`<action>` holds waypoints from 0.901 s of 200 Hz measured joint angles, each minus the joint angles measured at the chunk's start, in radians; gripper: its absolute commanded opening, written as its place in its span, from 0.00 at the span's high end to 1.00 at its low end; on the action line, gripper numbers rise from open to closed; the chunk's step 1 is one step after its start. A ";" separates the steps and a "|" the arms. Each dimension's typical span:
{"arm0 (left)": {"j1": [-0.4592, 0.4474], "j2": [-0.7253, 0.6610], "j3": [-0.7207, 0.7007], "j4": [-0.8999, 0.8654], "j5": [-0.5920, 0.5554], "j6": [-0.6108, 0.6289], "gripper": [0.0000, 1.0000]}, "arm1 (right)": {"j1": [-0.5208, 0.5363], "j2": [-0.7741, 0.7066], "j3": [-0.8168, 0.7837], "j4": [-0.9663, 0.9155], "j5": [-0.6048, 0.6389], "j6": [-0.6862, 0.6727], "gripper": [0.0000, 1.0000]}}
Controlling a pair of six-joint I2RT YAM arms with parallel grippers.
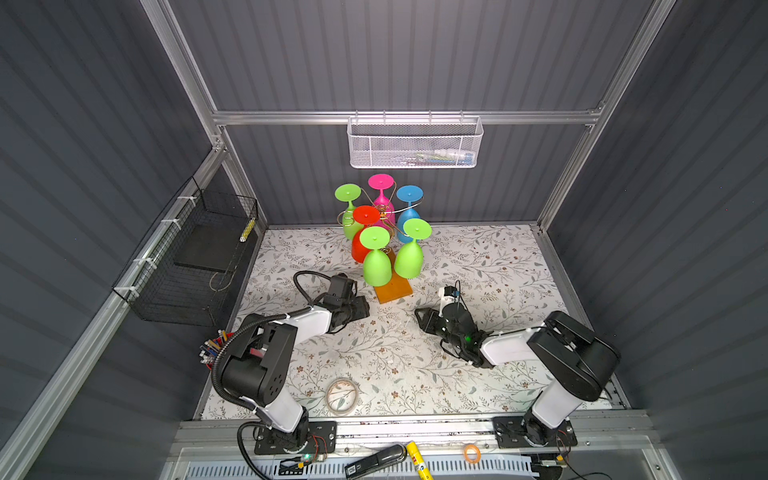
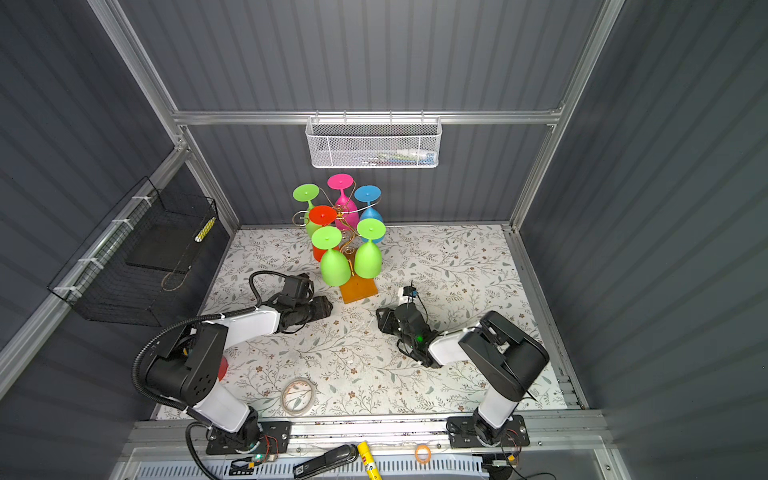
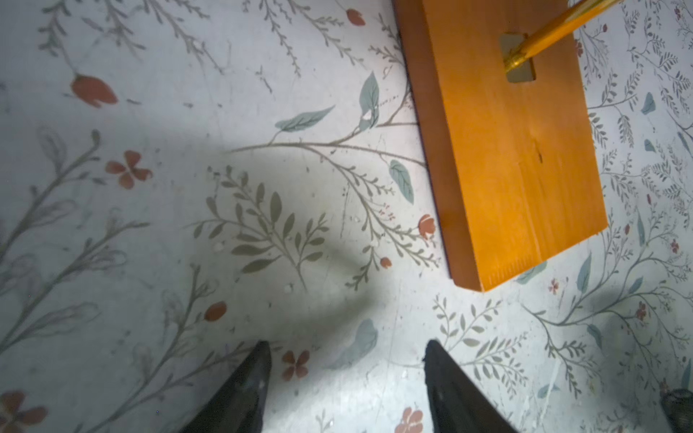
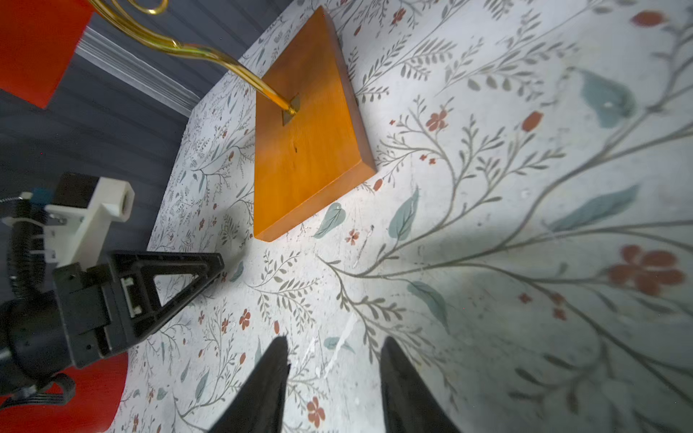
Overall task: Take the wine glass off the wine glass rack
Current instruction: Move the wine glass rack to the top-center of the table, then pick up the wine glass from the wine glass rack.
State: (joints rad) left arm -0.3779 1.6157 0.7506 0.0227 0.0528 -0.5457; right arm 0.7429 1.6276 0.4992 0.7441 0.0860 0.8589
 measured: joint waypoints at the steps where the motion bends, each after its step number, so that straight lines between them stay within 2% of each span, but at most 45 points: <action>1: 0.000 -0.001 -0.001 0.000 0.000 0.000 0.33 | 0.000 -0.008 -0.003 -0.005 0.001 0.000 0.56; 51: 0.000 -0.092 -0.075 -0.037 0.003 -0.004 0.28 | -0.025 -0.315 -0.018 -0.261 0.014 -0.008 0.53; 84: 0.000 -0.150 -0.117 -0.067 0.010 -0.008 0.26 | -0.112 -0.472 0.029 -0.420 -0.073 -0.002 0.52; 126: -0.002 -0.251 -0.163 -0.139 0.014 -0.008 0.25 | -0.179 -0.570 0.172 -0.586 -0.212 0.035 0.48; 180: -0.009 -0.461 -0.104 -0.313 -0.026 0.010 0.25 | -0.251 -0.556 0.406 -0.637 -0.370 0.111 0.46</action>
State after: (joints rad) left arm -0.3870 1.1545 0.6468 -0.2905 0.0265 -0.5358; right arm 0.4923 1.0714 0.9047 0.1066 -0.2844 0.9695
